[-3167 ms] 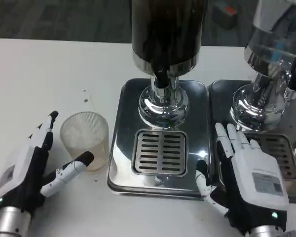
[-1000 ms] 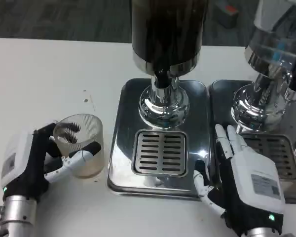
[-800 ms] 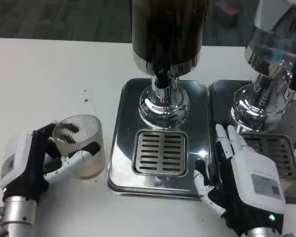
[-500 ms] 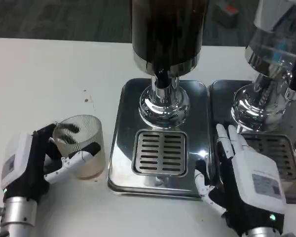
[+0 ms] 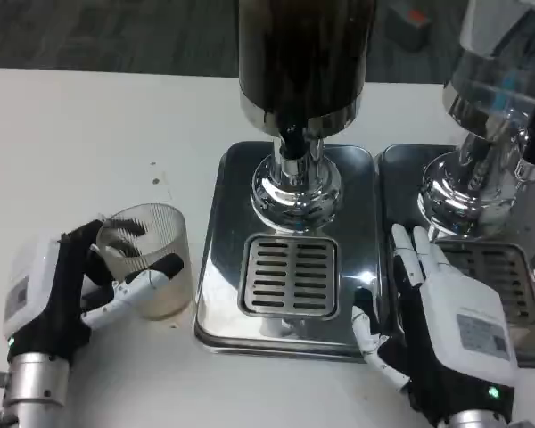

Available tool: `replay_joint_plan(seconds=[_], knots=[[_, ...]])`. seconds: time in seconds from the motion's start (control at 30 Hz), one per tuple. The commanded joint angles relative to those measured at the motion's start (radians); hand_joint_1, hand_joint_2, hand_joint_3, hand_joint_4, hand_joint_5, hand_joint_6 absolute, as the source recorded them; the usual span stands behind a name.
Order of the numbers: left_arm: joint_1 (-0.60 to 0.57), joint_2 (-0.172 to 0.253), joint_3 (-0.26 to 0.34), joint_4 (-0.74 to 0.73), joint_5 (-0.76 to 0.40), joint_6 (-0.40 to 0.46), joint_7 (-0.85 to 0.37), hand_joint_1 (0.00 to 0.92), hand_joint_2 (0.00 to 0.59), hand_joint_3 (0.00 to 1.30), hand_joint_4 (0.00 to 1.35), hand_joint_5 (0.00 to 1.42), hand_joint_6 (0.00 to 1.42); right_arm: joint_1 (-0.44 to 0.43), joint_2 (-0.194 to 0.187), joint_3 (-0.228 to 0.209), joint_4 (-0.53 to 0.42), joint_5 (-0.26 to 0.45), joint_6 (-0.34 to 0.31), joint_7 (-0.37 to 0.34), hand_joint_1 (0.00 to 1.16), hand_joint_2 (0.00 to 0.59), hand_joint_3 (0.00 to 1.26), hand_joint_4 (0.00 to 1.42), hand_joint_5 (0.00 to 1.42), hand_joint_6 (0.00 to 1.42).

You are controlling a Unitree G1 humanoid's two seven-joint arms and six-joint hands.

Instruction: Grasp the cup under the faucet to collect the drink, then remove the cup.

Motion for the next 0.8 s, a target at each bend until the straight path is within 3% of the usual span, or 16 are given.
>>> replay_joint_plan(seconds=[0.03, 0.3, 0.5, 0.8], knots=[[-0.037, -0.003, 0.010, -0.013, 0.005, -0.046, 0.034, 0.474, 0.065, 0.68, 0.75, 0.92, 0.88, -0.007, 0.004, -0.004, 0.005, 0.004, 0.005, -0.017, 0.39, 0.513, 0.05, 0.00, 0.09, 0.17], [-0.065, 0.003, -0.005, -0.031, 0.037, -0.076, 0.054, 0.482, 0.057, 0.68, 0.75, 0.92, 0.88, -0.004, 0.006, -0.004, 0.001, -0.003, 0.012, -0.026, 0.38, 0.512, 0.05, 0.00, 0.09, 0.16], [-0.114, -0.019, -0.033, -0.023, 0.073, -0.075, 0.037, 0.488, 0.054, 0.68, 0.75, 0.92, 0.88, 0.002, 0.008, -0.011, -0.010, -0.008, 0.025, -0.048, 0.38, 0.512, 0.05, 0.00, 0.05, 0.14], [-0.180, -0.055, -0.116, 0.022, 0.140, -0.088, 0.031, 0.490, 0.052, 0.68, 0.75, 0.92, 0.88, 0.022, 0.014, -0.011, -0.026, -0.010, 0.048, -0.071, 0.38, 0.513, 0.05, 0.00, 0.04, 0.13]])
